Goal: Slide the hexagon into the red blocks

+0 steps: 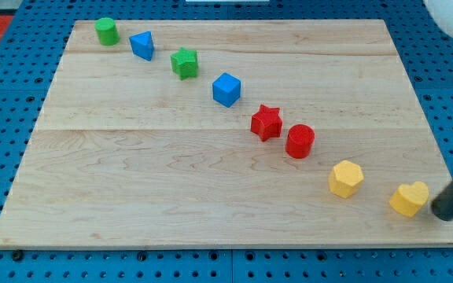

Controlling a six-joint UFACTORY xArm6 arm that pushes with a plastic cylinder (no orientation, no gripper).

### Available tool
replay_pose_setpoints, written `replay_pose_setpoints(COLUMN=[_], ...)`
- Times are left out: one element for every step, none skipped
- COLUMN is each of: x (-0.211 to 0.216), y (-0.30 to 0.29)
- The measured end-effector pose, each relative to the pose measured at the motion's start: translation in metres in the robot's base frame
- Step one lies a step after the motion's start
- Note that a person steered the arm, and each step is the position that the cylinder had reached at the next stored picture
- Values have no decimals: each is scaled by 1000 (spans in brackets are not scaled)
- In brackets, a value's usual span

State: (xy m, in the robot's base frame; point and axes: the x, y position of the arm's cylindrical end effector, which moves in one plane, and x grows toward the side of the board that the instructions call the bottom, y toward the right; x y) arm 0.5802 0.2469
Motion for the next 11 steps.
replay_pose_setpoints(x=[-35,-64,-78,-70,-54,-39,-38,-21,-24,-58,-69], y=[-61,-81,-95,-44,-41,-99,-136,-131,-157,-180,-180])
